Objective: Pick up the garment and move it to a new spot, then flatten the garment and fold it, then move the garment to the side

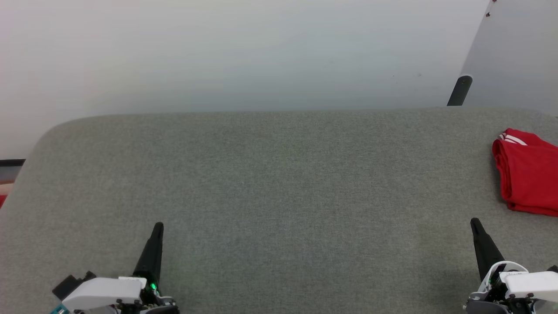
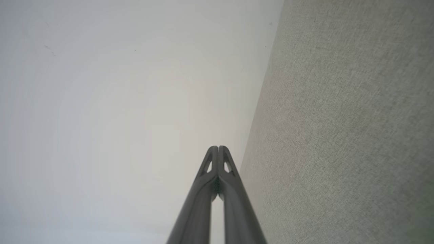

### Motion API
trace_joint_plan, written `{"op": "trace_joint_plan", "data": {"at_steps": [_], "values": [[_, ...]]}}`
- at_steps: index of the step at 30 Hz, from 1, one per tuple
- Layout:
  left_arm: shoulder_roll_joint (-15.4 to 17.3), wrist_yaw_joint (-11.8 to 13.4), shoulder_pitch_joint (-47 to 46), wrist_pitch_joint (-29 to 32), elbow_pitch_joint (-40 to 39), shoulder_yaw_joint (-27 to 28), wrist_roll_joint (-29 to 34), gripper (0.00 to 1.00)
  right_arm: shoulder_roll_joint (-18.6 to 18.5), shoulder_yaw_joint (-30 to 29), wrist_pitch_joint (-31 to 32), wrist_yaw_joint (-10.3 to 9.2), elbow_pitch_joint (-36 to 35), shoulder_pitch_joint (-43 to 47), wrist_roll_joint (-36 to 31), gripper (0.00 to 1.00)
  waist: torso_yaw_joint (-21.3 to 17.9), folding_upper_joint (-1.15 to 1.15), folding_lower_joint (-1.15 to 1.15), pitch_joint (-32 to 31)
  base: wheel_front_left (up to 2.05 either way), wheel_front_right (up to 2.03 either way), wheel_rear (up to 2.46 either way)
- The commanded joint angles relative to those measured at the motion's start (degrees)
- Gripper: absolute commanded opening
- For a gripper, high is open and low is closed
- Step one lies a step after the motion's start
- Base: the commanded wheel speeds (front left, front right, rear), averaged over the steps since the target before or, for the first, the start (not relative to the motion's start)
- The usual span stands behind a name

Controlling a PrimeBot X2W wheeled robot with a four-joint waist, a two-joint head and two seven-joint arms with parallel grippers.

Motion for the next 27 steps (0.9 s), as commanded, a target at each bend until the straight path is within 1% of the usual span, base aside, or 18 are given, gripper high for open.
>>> {"op": "trace_joint_plan", "data": {"at_steps": [1, 12, 27], "values": [[-0.1, 0.0, -0.9, 0.3, -0.1, 0.3, -1.2, 0.00, 0.2, 0.2, 0.3, -0.01, -0.4, -0.9, 1.3, 0.00, -0.1, 0.00, 0.00, 0.1, 0.00, 0.00, 0.00], [-0.6, 0.0, -1.7, 1.4, 0.0, 0.5, -4.7, 0.00, 0.5, 0.2, 1.0, -0.02, -0.8, -1.7, 5.5, 0.00, -0.4, 0.00, 0.00, 0.5, 0.00, 0.00, 0.00], [-0.5, 0.0, -1.7, 1.4, 0.0, 0.5, -4.7, 0.00, 0.4, 0.2, 1.0, -0.02, -0.7, -1.3, 5.5, 0.00, -0.5, 0.00, 0.00, 0.5, 0.00, 0.00, 0.00]]}}
